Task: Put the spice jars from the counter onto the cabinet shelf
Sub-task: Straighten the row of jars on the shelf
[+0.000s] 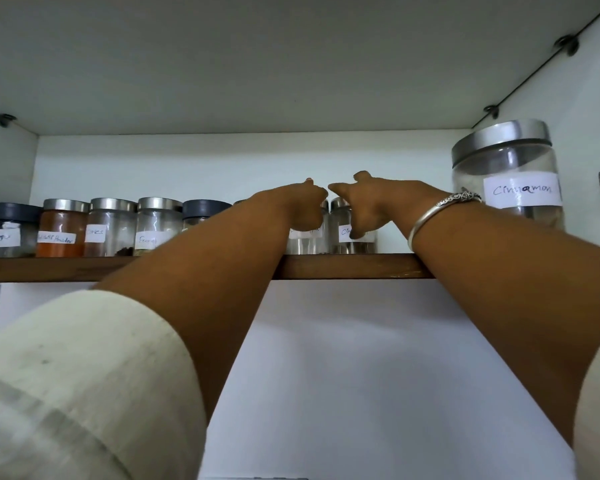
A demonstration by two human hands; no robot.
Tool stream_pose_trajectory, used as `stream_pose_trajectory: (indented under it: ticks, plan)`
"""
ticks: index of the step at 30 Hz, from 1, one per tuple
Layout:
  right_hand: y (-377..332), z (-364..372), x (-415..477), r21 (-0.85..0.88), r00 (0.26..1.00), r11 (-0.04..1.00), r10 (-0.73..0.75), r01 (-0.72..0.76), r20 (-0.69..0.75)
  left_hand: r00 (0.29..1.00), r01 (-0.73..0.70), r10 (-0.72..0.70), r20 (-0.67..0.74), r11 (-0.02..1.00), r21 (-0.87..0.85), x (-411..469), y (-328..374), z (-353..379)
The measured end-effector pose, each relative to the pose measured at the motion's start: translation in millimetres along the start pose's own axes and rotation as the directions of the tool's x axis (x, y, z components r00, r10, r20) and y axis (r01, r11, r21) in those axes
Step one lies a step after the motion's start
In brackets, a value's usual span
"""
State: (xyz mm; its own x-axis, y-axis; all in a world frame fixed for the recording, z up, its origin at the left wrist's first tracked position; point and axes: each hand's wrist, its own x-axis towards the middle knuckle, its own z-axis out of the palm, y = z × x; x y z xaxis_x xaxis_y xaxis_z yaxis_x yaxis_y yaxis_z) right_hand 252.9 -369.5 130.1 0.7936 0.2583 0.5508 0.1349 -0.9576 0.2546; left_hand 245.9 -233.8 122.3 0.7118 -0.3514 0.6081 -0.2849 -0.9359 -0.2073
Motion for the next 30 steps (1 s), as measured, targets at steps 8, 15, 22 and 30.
stream_pose_trajectory:
  ticks: [8,15,22,30]
  plan:
    - [-6,-5,-37,-0.029,0.966,0.998,-0.064,0.059,-0.249,0.994,-0.067,0.072,-0.079,0.996,0.061,-24,21,-7]
    - [7,-43,-85,-0.235,0.952,0.970,-0.126,0.059,-0.279,0.988,-0.108,0.103,-0.114,0.993,-0.044,-55,54,-28]
    - [45,-80,-135,-0.225,0.944,0.974,-0.040,-0.037,-0.327,0.988,-0.050,0.015,-0.151,0.972,-0.228,-84,89,-49]
    - [68,-80,-162,0.010,0.964,0.993,0.113,-0.114,-0.240,0.992,0.080,-0.101,-0.070,0.964,-0.255,-116,89,-25]
